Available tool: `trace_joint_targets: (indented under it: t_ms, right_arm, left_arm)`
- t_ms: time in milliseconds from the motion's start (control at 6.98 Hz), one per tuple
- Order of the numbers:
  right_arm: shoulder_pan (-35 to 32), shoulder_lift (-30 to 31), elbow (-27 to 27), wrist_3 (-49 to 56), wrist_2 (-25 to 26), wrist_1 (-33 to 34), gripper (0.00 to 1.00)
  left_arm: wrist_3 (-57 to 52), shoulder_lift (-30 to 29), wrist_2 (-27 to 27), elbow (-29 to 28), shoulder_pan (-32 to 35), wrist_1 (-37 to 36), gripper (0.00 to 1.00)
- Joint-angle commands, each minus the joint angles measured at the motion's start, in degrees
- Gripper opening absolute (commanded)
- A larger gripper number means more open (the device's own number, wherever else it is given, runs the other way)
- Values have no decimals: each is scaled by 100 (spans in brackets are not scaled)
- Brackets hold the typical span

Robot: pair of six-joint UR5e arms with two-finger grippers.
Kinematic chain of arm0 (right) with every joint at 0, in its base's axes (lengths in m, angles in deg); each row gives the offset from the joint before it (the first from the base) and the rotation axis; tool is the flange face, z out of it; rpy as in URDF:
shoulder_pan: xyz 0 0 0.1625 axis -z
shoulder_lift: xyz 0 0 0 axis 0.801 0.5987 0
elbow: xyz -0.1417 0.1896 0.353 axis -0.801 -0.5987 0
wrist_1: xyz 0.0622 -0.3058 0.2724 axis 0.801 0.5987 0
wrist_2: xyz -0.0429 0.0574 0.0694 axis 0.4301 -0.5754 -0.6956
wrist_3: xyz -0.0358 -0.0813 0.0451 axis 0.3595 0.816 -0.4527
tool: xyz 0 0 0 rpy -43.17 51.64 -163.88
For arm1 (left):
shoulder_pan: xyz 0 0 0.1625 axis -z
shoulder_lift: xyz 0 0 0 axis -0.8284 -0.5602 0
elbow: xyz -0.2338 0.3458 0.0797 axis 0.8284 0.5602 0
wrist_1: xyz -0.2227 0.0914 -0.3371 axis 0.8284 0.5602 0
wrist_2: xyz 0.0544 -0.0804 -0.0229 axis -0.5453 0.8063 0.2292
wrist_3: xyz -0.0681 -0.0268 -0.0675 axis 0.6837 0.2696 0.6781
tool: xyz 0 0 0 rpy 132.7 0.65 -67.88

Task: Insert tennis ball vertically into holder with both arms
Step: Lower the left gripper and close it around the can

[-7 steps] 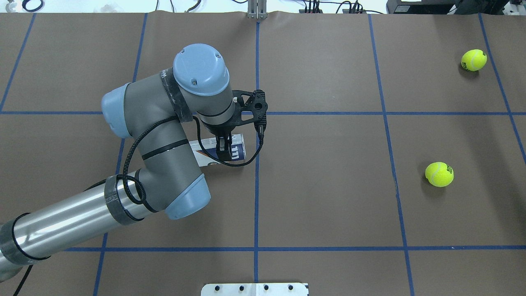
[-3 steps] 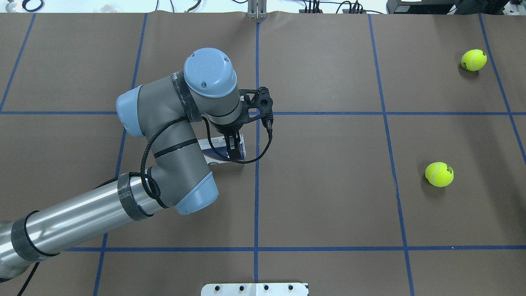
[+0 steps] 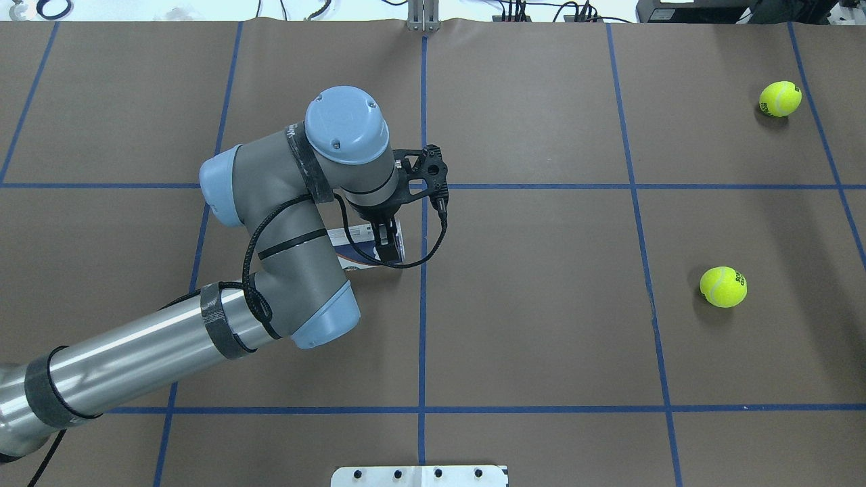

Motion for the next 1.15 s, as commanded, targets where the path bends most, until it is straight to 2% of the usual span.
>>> trace_joint_targets:
  t_ms: [0, 430, 1003]
  right_arm:
    - [0, 0, -6, 0, 0, 0, 100]
    - [0, 0, -6, 0, 0, 0, 100]
    - [0, 0, -6, 0, 0, 0, 100]
  left_arm:
    - [-4, -6, 4, -128, -14, 25, 99]
    - [14, -6, 4, -461, -58, 437, 100]
    - [14, -6, 4, -576, -181, 447, 99]
